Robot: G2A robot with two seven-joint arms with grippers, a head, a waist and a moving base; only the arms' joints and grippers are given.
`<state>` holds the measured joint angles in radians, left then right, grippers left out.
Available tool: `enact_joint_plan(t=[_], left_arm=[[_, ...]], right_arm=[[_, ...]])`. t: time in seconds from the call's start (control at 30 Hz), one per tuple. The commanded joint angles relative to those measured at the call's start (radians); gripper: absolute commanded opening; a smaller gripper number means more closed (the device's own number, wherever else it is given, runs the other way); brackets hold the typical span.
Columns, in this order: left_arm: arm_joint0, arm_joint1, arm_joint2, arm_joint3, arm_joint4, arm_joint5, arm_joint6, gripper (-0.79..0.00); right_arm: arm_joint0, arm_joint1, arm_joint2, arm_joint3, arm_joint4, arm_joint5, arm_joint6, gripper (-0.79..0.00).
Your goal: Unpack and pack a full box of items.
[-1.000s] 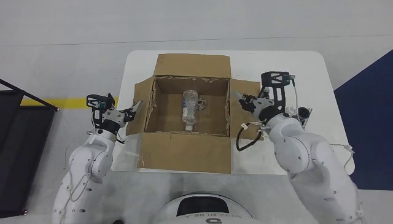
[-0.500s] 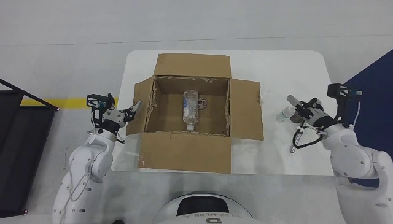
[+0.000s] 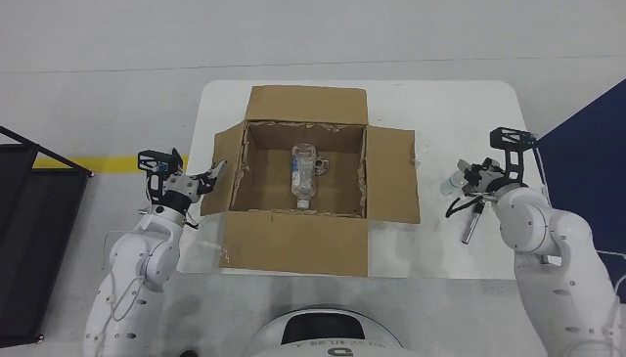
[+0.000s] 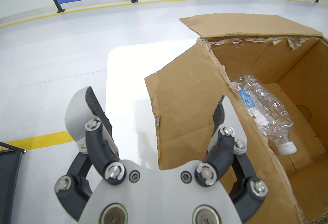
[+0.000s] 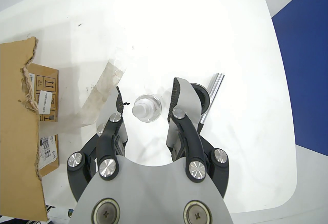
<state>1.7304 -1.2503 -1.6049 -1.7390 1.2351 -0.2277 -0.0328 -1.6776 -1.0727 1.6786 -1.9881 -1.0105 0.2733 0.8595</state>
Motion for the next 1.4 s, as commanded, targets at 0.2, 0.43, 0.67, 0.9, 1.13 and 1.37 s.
enact_joint_plan(t=[0.2,0.43,0.67,0.9,1.13,1.37], left_arm=[[0.0,0.0,0.0,0.0,0.0,0.0,0.0,0.0],[0.0,0.0,0.0,0.0,0.0,0.0,0.0,0.0],[0.0,0.0,0.0,0.0,0.0,0.0,0.0,0.0],[0.0,0.0,0.0,0.0,0.0,0.0,0.0,0.0],[0.0,0.0,0.0,0.0,0.0,0.0,0.0,0.0],[0.0,0.0,0.0,0.0,0.0,0.0,0.0,0.0]], right_arm=[[0.015,-0.001,-0.027,0.004,-0.042,0.0,0.057,-0.563],[0.014,-0.005,-0.037,-0.005,-0.051,0.006,0.068,-0.785],[-0.022,-0.01,-0.006,-0.052,-0.02,0.024,0.03,-0.785],[-0.072,-0.019,0.059,-0.134,0.086,0.033,-0.084,-0.785],[-0.11,-0.03,0.11,-0.265,0.217,-0.014,-0.193,-0.785],[-0.042,-0.025,0.028,-0.362,0.182,-0.119,-0.155,-0.785]])
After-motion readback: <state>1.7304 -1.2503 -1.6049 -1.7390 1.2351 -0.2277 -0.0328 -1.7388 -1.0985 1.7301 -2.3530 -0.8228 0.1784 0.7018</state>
